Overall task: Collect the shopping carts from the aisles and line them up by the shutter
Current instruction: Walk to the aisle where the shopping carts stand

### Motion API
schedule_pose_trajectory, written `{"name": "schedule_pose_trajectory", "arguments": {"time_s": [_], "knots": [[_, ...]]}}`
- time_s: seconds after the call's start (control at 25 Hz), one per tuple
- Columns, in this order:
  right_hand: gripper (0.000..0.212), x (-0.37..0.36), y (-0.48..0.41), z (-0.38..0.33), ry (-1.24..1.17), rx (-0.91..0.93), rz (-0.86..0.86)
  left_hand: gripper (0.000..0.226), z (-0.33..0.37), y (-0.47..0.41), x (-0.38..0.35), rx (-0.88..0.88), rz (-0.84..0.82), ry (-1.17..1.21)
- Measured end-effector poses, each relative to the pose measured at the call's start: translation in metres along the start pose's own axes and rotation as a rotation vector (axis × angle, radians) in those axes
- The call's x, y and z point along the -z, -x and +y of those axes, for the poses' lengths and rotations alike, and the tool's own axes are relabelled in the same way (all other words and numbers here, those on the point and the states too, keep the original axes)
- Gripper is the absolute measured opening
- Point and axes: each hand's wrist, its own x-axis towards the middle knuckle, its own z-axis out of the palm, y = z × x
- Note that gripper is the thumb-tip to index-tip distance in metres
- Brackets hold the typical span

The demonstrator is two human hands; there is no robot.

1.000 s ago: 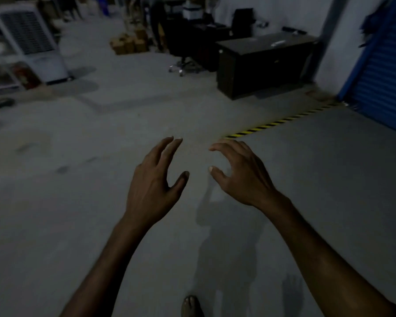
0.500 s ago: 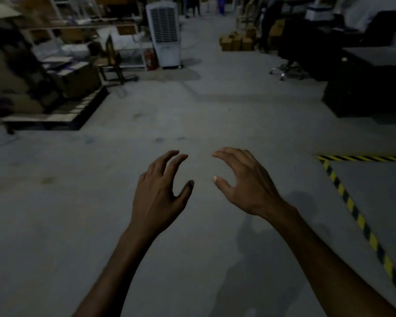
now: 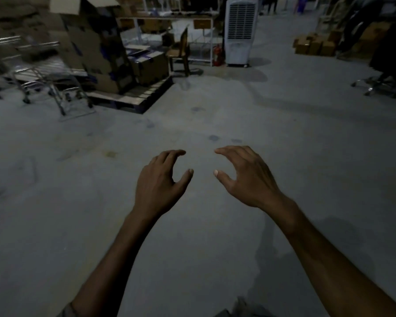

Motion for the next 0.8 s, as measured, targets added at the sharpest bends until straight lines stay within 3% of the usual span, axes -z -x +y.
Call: {"name": "schedule_pose_trajectory", "arguments": {"time_s": [0.24,0.4,0.8], "knots": [[0.053,-0.096,-0.112,0.001,-0.151,-0.015,-0.180,0.062,-0.084,-0.056,-0.021,0.171,0.008,-0.014],[0.051,-0.151,-0.195,0.007,-0.396,-0.035,-0.271,0.050,-0.131,-0.108,-0.021,0.379,0.105,0.215],[0.046,-0.211,-0.396,-0.051,-0.567,0.322,-0.327,0.051,-0.269,-0.218,-0.001,0.647,0.182,0.145]]}}
